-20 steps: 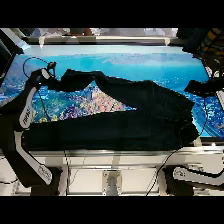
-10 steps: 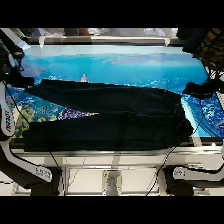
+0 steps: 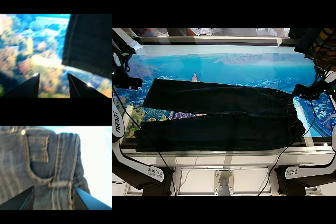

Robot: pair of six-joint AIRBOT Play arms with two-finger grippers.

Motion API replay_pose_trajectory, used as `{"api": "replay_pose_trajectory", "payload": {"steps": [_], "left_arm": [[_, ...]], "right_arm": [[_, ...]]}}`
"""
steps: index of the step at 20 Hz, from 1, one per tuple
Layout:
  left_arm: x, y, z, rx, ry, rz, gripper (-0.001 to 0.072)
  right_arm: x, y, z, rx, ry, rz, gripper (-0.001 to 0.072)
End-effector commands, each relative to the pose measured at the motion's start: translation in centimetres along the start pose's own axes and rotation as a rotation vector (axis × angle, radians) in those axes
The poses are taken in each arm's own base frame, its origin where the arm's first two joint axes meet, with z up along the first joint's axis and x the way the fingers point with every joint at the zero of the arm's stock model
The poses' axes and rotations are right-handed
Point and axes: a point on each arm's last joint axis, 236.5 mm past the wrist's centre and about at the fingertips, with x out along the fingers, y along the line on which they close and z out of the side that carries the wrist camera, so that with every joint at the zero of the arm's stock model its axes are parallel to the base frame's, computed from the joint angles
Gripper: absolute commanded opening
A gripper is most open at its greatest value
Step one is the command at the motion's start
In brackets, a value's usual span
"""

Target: Fold the clothes and pants, and hang the long-sleeved shirts on hangers.

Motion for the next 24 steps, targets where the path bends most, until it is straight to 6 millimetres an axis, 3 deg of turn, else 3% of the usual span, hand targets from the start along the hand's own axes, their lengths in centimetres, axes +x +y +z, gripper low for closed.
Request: {"api": "replay_pose_trajectory", "payload": {"steps": [1,5,11,12,13,16,20,21,23,24], "left_arm": [[-0.3,-2.0,2.4,-0.102,-0.098,-0.093,0.0413],[-0.2,-4.4,3.4,-0.142,-0.127,-0.196,0.0412],[-0.4,-5.7,3.8,-0.174,-0.132,-0.248,0.0412],[-0.4,-5.7,3.8,-0.174,-0.133,-0.248,0.0411],[-0.4,-5.7,3.8,-0.179,-0.132,-0.248,0.041],[-0.4,-5.5,4.3,-0.241,-0.145,-0.248,0.0408],[0.4,-5.7,5.5,-0.347,-0.173,-0.254,0.0402],[1.0,-6.2,5.7,-0.36,-0.168,-0.259,0.0403],[2.8,-8.2,5.9,-0.365,-0.14,-0.288,0.0406],[3.8,-9.6,6.1,-0.357,-0.129,-0.307,0.0414]], "right_arm": [[3.4,-1.5,1.8,0.057,-0.053,-0.032,0.0504],[7.9,-2.0,2.2,0.116,-0.01,-0.026,0.0482],[12.0,0.3,4.1,0.092,0.007,0.007,0.0406],[12.5,0.7,4.5,0.081,0.005,0.009,0.0186],[12.8,1.0,5.3,0.065,-0.009,0.012,0.0024],[11.4,0.1,10.1,0.068,-0.113,-0.015,0.0021],[5.4,-4.8,17.6,0.125,-0.349,-0.157,0.0021],[4.5,-5.3,18.5,0.135,-0.381,-0.155,0.0023],[4.4,-6.5,18.0,0.148,-0.357,-0.169,0.0032],[4.9,-7.4,17.0,0.164,-0.312,-0.178,0.0211]]}}
